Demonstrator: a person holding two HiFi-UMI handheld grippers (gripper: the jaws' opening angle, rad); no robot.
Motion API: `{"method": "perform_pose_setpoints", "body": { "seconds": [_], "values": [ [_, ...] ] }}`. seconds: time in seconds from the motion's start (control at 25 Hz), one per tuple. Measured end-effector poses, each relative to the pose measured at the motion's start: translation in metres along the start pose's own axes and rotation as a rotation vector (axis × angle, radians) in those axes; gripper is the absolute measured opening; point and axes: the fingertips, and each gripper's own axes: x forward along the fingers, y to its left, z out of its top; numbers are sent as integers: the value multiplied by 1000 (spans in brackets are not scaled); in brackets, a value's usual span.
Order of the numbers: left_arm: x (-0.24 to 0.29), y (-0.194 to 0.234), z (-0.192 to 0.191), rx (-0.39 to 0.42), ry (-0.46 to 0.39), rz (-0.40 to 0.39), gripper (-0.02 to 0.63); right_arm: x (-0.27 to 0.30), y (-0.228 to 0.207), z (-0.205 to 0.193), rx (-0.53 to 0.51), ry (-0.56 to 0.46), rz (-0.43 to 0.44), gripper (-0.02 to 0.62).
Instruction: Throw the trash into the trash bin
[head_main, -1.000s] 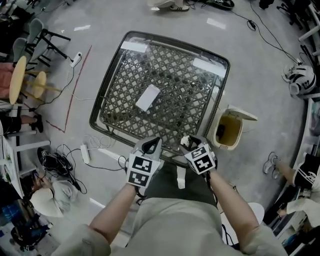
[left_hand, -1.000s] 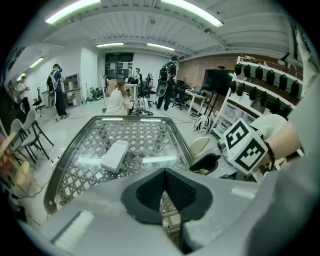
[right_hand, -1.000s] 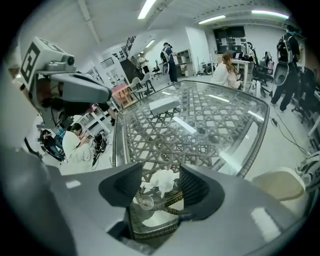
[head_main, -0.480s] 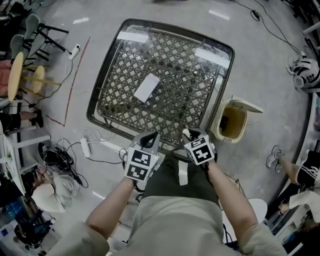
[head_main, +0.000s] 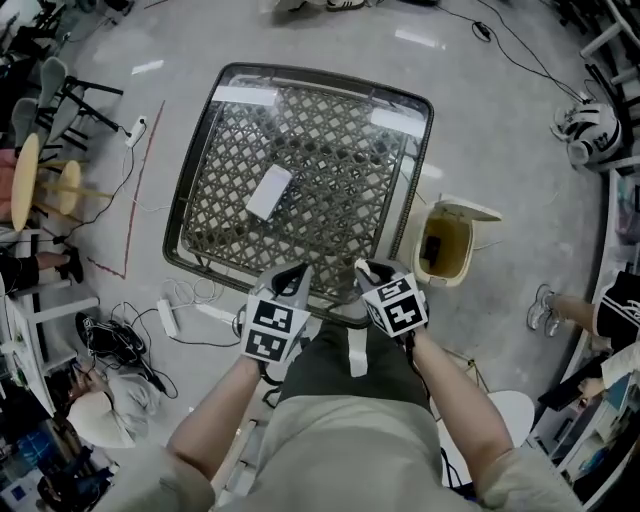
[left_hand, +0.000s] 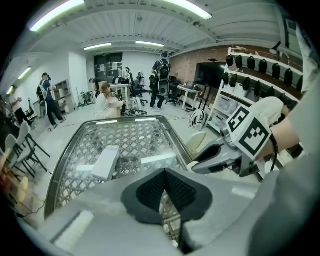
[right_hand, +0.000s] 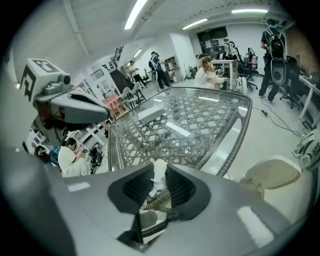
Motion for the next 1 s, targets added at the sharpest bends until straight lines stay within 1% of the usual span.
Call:
{"method": "perform_pose_setpoints", "body": {
  "seconds": [0.12,0.32,0.44,0.56,0.68,0.84,1.0],
  "values": [
    [11,-20,33,38,-22,-13,2,-32,-25,10,27,-55,-19,81],
    [34,-46,81,123,-52,-44,2,-78,-72,19,109,-144,-102,81],
    [48,-66,103,155,-63,-70,2,-101,-99,14,159,-178,-160,81],
    [70,-96,122,190,-63,-112,2,-122,-132,1,218,-205,-222,81],
    [97,-129,131,217,-46,-153,2,-140,-168,-19,279,-223,-274,81],
    [132,-160,130,249,-6,-187,2,-152,-207,-50,354,-230,-331,81],
    [166,-184,124,247,27,-211,2,-150,-241,-83,400,-215,-369,81]
  ]
}}
